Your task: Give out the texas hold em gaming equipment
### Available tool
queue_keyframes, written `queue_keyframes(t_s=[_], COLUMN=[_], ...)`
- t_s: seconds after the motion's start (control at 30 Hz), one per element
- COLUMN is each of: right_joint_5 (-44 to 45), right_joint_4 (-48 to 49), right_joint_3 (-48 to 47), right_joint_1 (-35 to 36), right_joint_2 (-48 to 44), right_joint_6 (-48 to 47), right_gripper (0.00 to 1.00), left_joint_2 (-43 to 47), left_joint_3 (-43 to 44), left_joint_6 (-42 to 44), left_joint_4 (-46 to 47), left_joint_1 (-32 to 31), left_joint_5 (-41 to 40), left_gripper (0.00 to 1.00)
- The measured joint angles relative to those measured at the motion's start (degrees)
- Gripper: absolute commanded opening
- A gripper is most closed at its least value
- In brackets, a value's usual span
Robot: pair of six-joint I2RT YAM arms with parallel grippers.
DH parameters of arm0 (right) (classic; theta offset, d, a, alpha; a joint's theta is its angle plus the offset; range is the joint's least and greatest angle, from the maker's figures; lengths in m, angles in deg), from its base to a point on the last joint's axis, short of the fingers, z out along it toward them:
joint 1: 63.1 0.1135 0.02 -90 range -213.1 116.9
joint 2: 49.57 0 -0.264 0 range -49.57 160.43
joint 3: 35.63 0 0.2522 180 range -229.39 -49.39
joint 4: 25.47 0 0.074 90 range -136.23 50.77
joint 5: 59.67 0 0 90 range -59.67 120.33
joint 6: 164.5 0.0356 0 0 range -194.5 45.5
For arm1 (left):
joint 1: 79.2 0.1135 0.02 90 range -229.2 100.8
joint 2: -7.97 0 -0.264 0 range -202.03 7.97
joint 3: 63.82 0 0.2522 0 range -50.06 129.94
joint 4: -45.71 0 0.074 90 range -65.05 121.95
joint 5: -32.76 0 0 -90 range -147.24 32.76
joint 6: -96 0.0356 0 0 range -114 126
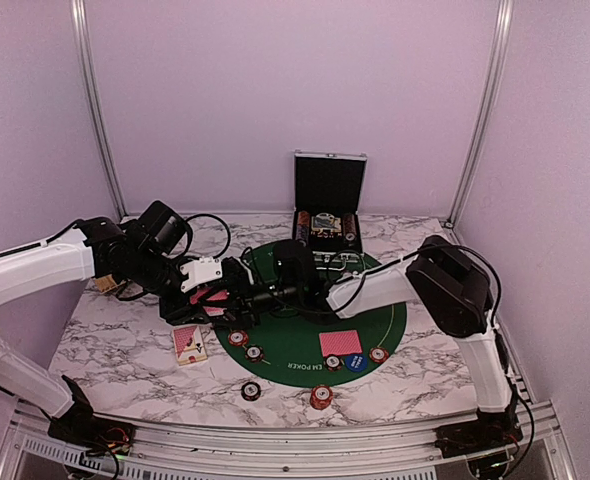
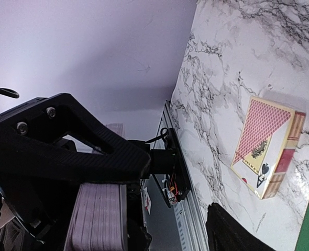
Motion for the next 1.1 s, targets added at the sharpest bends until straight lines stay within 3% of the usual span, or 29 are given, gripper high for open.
queue_keyframes(t_s=[0.4, 0.83, 1.1], right_joint_5=[0.31, 1.01, 1.03], right_joint_4=[-1.46, -5.05, -5.88], right_joint_3=[2.64, 4.57, 5.57], right_joint_1=[-1.75, -3.02, -3.45], right_joint_2=[-3.48, -6.60, -7.87], right_joint_6=[-2.47, -5.42, -6.21], right_gripper=[0.48, 0.45, 0.33], left_joint_2=[0.00, 0.00, 0.00], left_joint_3=[0.00, 0.00, 0.00], left_joint_6=[-0.15, -0.15, -0.15], left_joint_4=[0.00, 0.00, -0.02], left_joint_1=[0.02, 0.02, 0.02], left_joint_5=[0.00, 0.00, 0.00], left_gripper=[0.00, 0.00, 0.00])
